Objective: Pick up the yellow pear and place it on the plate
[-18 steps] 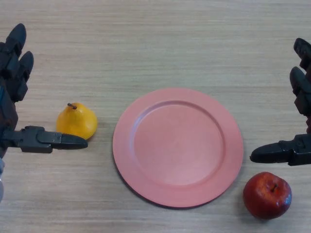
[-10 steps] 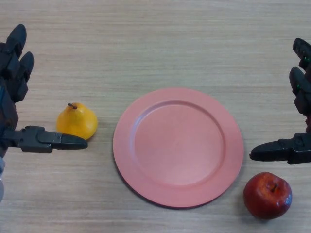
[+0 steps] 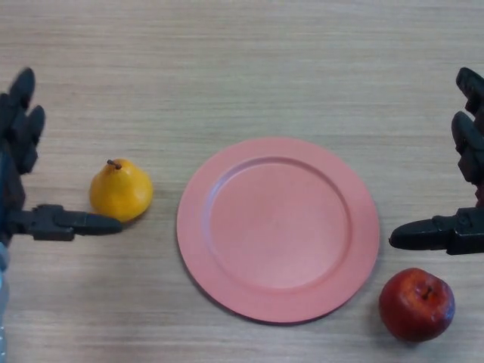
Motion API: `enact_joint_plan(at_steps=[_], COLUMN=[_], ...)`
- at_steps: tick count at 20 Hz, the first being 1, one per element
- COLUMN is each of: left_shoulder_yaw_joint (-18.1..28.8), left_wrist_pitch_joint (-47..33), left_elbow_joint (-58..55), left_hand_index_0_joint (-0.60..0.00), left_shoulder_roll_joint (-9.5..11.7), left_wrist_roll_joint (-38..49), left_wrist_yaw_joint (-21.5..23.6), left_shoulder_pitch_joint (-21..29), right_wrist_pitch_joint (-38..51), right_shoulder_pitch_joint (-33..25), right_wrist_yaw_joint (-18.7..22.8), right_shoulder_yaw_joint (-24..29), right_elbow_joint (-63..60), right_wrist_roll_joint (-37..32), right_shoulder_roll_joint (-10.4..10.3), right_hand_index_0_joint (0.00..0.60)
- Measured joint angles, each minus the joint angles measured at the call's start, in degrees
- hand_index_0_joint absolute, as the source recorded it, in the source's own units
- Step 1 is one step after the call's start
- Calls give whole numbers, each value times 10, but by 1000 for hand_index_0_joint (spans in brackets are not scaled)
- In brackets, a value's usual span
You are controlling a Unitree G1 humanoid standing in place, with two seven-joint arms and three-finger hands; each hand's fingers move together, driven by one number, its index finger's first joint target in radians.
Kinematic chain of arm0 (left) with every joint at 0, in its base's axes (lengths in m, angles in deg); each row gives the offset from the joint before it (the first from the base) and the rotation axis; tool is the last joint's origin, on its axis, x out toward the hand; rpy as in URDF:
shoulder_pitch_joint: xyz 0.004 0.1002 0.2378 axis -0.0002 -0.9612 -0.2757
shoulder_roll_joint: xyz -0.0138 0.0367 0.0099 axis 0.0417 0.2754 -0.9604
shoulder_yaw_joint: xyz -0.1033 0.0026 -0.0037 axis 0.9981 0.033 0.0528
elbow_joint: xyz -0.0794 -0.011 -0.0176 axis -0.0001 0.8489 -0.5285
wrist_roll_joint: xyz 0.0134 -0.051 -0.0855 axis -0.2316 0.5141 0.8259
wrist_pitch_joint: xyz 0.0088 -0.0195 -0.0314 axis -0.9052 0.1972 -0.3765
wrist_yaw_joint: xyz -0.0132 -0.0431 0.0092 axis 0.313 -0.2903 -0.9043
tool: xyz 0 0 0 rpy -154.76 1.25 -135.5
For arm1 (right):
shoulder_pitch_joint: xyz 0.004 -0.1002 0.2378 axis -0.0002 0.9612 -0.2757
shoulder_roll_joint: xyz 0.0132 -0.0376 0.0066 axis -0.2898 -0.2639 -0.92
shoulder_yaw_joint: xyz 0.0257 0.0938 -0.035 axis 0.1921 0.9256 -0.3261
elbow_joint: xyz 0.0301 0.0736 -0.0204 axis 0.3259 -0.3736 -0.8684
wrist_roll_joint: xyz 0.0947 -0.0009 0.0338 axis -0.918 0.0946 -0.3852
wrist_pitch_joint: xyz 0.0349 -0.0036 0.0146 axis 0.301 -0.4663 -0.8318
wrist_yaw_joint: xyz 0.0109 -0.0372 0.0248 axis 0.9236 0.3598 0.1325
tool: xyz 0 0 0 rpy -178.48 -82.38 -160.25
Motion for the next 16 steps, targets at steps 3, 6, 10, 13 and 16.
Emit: enact_joint_plan(at_steps=[3,6,10,13,16], left_shoulder_yaw_joint=[-21,-35,-47,-54,-66], left_wrist_pitch_joint=[-41,-68,-89,-144,-177], left_elbow_joint=[110,176,274,353,425], left_hand_index_0_joint=[0,0,0,0,0], left_shoulder_roll_joint=[0,0,-3,-4,-9], left_wrist_roll_joint=[-22,-21,-21,-22,-27], left_wrist_yaw_joint=[3,1,0,5,16], left_shoulder_pitch_joint=[30,62,102,136,177], right_wrist_pitch_joint=[0,0,0,2,21], right_shoulder_pitch_joint=[1,1,3,4,6], right_wrist_yaw_joint=[0,0,-1,-5,-7], right_shoulder_yaw_joint=[-9,-14,-13,-7,-4], right_elbow_joint=[-3,-4,-5,-9,-13], right_wrist_roll_joint=[1,2,3,24,24], right_shoulder_roll_joint=[-1,-1,-1,-1,-1], right_hand_index_0_joint=[0,0,0,0,0])
